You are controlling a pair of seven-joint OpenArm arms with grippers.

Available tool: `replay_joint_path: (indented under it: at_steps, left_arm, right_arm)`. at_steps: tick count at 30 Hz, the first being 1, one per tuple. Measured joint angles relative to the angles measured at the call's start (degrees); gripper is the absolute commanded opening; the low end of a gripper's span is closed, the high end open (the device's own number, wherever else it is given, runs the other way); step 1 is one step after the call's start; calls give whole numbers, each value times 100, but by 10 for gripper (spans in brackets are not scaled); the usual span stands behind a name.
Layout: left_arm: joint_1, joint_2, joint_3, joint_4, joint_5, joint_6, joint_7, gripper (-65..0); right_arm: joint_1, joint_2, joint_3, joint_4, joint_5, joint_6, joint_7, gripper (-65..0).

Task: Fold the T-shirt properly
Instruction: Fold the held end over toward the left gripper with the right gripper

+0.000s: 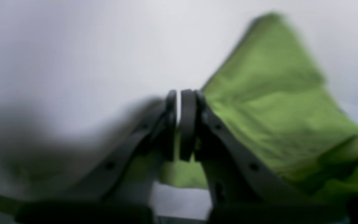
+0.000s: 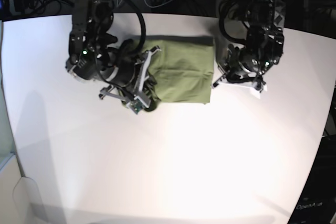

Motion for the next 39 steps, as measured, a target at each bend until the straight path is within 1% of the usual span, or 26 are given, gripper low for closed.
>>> replay_joint_path:
  at_steps: [4,6,11,13,19,23,26,29,34,39]
  left_arm:
    - [-192,48,177,-216,-17,-2,-9,-627]
    - [-341,52,323,-402,-24,-4,-26,-627]
    - [-424,46,549,-680,-116,-31,-415,-627]
    - [-457,50,564,-774,-114,-63,-461,-627]
    - [-468,48,560,-796,-153,-87,-476,-627]
    - [-470,48,560,-796,-153,-87,-479,-627]
    - [-450,46,533,-713,-149,-76,-455,-627]
    - [-339,11,527,-402,-90,0,-330,-627]
    - [-293,2,527,85,-90,-2,-330,-627]
    - [-273,-2,525,109,-85,2,-330,-627]
  right_arm:
    - [0,-2,-55,17,-4,0,-9,-644]
    - [2,2,-227,105,-35,2,-63,-646]
    - [13,-35,-715,164,22,0,-61,-646]
    - [20,-149,-831,162,79,0,-55,-646]
    - [271,-144,-907,146,787,0,-76,-646]
    - [450,-142,-909,144,1134,0,-74,-646]
    - [527,-146,-918,79,1591,0,-35,-646]
    - [505,-144,-920,26,1556,0,-20,-646]
    - [463,-96,-918,26,1572,0,-20,-646]
    - [459,33,-929,26,1550,0,-24,-646]
